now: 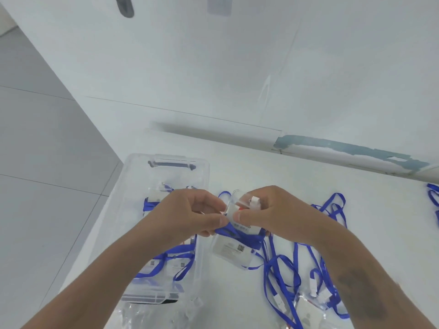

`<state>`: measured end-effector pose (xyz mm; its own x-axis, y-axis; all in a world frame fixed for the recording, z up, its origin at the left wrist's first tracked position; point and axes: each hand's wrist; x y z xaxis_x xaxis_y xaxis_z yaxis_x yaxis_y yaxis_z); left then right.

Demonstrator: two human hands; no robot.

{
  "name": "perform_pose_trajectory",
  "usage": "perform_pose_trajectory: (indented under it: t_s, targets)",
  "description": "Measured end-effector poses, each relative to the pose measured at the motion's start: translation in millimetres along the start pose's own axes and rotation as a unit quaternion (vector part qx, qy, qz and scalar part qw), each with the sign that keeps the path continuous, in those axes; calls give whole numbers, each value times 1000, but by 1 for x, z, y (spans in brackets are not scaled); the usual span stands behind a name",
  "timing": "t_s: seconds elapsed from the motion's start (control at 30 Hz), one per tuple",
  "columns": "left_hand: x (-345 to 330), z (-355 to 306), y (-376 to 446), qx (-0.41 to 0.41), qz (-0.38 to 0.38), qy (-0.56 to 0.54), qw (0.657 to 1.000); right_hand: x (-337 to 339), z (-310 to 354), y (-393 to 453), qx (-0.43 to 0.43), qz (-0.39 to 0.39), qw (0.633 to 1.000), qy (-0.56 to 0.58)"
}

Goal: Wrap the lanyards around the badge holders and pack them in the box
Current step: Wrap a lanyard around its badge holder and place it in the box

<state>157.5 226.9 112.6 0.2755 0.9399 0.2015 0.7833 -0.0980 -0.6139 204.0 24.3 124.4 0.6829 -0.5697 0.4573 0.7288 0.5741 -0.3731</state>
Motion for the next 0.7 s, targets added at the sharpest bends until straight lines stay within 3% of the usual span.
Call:
perform_pose_trajectory:
  t_s: [0.13, 0.23, 0.3, 0.4, 0.6, 0.7]
  targets:
    - [28, 14, -5, -1, -36, -16, 999, -24, 20, 21, 6, -31, 999, 37]
    - [51, 20, -5, 0, -92, -84, 992, -50, 31, 35, 1, -117, 965, 234]
    - [64, 22, -2, 5, -127, -120, 985, -73, 37, 42, -23, -166, 892, 419]
    - [76, 25, 5, 7, -172, -151, 974, -107, 46, 46, -70, -221, 789, 569]
    - [77, 52, 27, 48, -205, -139, 968, -166, 61, 65, -205, -262, 612, 718]
    - [72, 66, 39, 71, -212, -131, 966, -184, 64, 78, -259, -266, 559, 742]
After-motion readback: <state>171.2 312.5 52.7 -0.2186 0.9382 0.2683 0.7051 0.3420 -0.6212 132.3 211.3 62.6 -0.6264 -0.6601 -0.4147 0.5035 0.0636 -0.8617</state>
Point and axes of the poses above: each hand's wrist, its own y-axis towards the middle knuckle, its own x-axis out of the back of the hand, z = x × y, and after that the axes turned 7 degrees about x, right-handed
